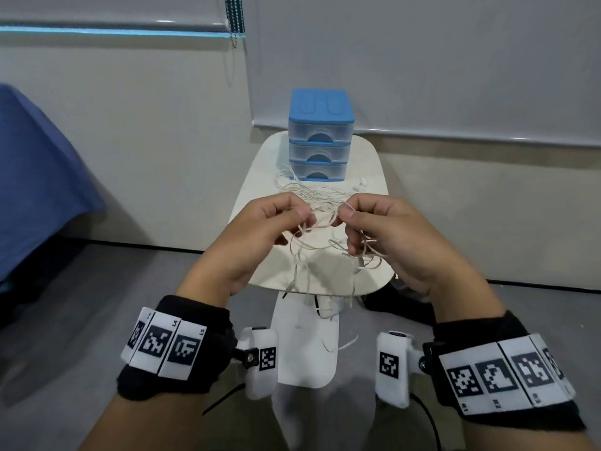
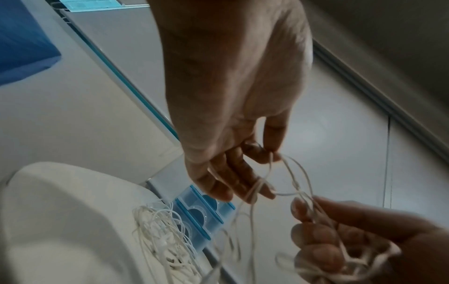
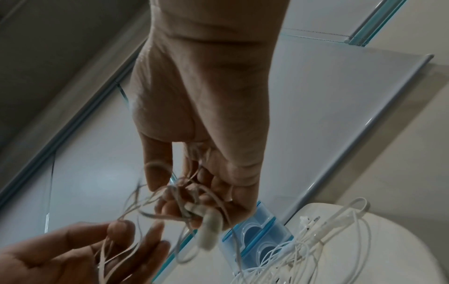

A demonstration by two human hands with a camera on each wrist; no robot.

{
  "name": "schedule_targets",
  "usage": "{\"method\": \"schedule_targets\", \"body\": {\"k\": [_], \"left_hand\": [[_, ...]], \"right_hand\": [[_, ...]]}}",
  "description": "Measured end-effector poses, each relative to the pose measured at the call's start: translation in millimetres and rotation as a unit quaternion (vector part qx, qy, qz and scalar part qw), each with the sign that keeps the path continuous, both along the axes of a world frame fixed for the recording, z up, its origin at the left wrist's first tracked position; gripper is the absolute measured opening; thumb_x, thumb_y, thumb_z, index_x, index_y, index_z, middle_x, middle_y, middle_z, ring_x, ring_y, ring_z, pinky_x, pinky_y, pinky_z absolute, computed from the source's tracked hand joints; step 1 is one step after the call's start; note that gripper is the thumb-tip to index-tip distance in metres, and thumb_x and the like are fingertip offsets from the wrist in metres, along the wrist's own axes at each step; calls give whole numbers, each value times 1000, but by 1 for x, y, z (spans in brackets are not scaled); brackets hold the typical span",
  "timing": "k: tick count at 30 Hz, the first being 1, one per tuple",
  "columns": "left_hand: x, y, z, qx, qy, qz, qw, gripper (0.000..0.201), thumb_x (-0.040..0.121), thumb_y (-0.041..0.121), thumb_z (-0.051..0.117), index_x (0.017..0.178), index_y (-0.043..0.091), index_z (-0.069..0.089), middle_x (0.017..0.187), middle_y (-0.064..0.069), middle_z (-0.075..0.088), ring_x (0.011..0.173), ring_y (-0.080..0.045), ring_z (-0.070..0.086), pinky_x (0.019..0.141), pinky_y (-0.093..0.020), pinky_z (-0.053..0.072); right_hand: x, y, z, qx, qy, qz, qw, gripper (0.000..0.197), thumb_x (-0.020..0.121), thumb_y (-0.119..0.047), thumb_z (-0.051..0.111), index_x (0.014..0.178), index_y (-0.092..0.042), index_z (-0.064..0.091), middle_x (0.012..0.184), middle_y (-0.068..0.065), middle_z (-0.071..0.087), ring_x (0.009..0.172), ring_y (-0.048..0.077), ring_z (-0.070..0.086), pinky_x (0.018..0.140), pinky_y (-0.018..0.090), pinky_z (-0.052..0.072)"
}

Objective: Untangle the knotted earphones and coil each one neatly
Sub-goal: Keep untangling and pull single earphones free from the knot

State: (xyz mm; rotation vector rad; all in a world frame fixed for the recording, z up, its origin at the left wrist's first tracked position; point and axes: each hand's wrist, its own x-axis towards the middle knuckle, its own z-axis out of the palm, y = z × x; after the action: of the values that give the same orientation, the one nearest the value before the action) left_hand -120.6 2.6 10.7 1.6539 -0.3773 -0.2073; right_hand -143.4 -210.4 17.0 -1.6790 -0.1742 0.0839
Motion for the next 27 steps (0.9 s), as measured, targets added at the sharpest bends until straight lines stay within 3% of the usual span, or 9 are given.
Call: {"method": "schedule_targets", "body": {"k": [4, 7, 9, 12, 14, 17, 21, 24, 27], "left_hand": [[-1, -4, 3, -164, 86, 27, 982, 29, 106, 17, 43, 78, 15, 50, 100, -19, 75, 100, -29, 72, 88, -40, 50], [-6, -7, 5, -225, 128, 28, 965, 33, 109, 28, 40, 79, 16, 46, 98, -24, 73, 92, -38, 75, 75, -40, 59], [-7, -9, 5, -204, 131, 33, 969, 34, 111, 38, 36, 85, 17, 43, 104, -27, 74, 87, -38, 76, 61, -34, 59], [-9, -14, 7, -160, 119, 37, 979, 31, 107, 46, 41, 95, 18, 40, 105, -22, 76, 81, -32, 76, 56, -30, 56], [-9, -17, 7, -120, 92, 49, 987, 28, 101, 39, 58, 98, 18, 40, 98, -12, 76, 76, -26, 75, 55, -26, 54], [-7, -21, 4, -47, 49, 32, 997, 45, 89, 21, 78, 99, 21, 34, 95, -15, 73, 77, -21, 73, 56, -26, 52], [-7, -19, 7, -3, 25, 1, 1000, 51, 77, 19, 87, 113, 19, 50, 91, -3, 68, 74, -21, 70, 59, -28, 52], [-7, -16, 14, 7, -1, -3, 1000, 32, 86, 10, 81, 114, 18, 68, 87, -6, 71, 70, -19, 69, 61, -27, 55], [-3, -14, 19, 13, -15, 10, 1000, 14, 92, 5, 74, 105, 11, 73, 83, -4, 73, 69, -16, 68, 59, -23, 54]], "right_hand": [[-3, -2, -6, 27, 21, 9, 999, 5, 96, -9, 66, 92, -8, 70, 73, 5, 55, 68, 19, 56, 62, 31, 42], [-6, -6, -14, 45, 31, 38, 998, 19, 83, -4, 72, 100, -13, 72, 78, 1, 59, 68, 14, 61, 72, 36, 44], [-9, -7, -17, 25, 21, 43, 999, 25, 85, 7, 72, 103, -11, 70, 80, 0, 62, 67, 15, 60, 67, 31, 46], [-11, -7, -20, 15, -4, -1, 1000, 30, 85, 17, 68, 104, -5, 70, 83, 3, 64, 68, 19, 62, 61, 27, 50], [-13, -5, -21, 34, -17, -25, 999, 28, 84, 16, 70, 103, -5, 69, 83, 5, 66, 70, 25, 65, 63, 30, 53], [-13, 1, -18, 40, -33, -35, 998, 25, 85, 10, 74, 104, -4, 68, 88, 11, 67, 67, 26, 66, 65, 31, 53], [-9, 6, -8, 31, -50, -44, 997, 23, 84, -2, 81, 102, -10, 69, 95, 13, 69, 71, 21, 68, 70, 32, 56], [-7, 7, -2, 15, -43, -42, 998, 16, 85, -10, 79, 99, -17, 74, 105, 11, 73, 82, 18, 68, 80, 37, 58], [-6, 6, 3, 68, -15, -13, 998, 27, 77, -4, 70, 100, -18, 73, 102, 11, 71, 86, 22, 67, 85, 40, 56]]}}
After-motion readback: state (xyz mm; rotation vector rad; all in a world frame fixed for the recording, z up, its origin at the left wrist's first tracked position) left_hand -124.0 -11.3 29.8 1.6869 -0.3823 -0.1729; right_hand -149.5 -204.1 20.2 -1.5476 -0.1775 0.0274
